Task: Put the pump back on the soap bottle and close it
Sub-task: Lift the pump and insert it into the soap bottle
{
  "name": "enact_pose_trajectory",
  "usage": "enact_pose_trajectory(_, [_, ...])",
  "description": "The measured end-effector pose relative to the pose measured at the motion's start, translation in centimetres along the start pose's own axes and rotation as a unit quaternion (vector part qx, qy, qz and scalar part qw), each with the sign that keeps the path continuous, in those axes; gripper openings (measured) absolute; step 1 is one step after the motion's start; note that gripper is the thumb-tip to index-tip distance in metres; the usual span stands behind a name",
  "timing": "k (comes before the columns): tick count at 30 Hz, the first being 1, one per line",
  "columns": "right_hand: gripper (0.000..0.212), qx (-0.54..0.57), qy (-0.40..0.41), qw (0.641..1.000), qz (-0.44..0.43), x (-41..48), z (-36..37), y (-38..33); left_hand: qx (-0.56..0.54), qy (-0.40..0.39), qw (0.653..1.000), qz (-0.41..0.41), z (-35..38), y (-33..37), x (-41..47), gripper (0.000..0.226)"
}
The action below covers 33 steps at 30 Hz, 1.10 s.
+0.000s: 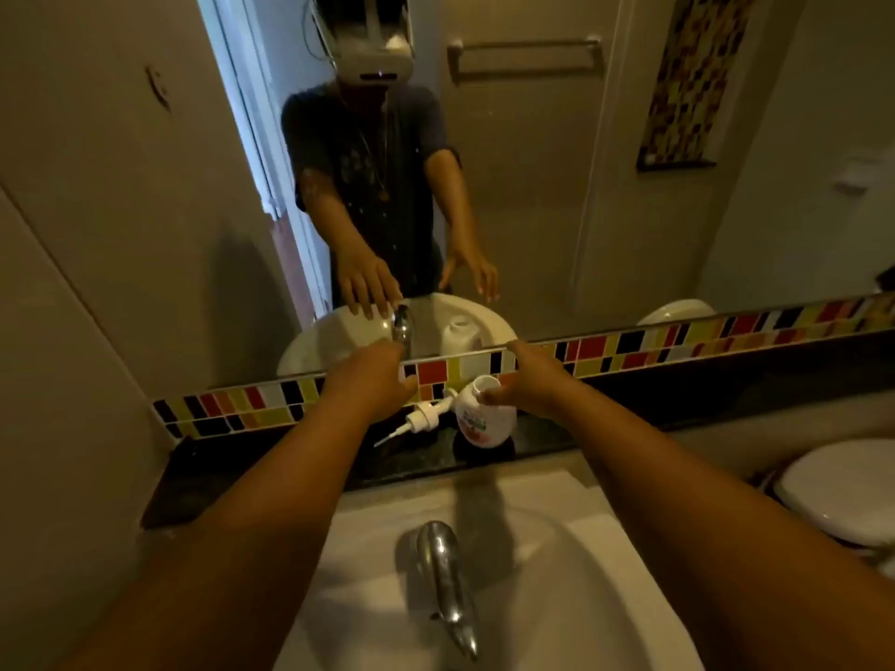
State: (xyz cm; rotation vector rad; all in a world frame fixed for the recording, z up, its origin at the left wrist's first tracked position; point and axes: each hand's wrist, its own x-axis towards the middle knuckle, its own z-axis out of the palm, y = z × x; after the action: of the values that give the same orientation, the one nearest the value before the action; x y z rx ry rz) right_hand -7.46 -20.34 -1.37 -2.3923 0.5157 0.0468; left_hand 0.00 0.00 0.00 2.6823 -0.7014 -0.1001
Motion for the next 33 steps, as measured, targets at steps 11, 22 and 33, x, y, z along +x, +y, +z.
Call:
enact_pose_trajectory(11, [0.061,0.086,0.029,0.996,-0.002,2.3,6.2,3.1,0.038,-0.045,0.998,-0.018,8.5,-1.4,3.0,0.035])
enact_pose_trajectory(22, [0.062,0.176,0.041,0.983,-0.022,1.9,6.9,4.4,0.021,-0.017,1.000,-0.009,9.3,-2.1,3.3,0.034])
enact_pose_trajectory(33, [0.066,0.178,0.034,0.983,-0.022,1.6,6.8,4.6,-0.368,-0.003,0.930,0.003,2.1,0.0,2.6,0.033])
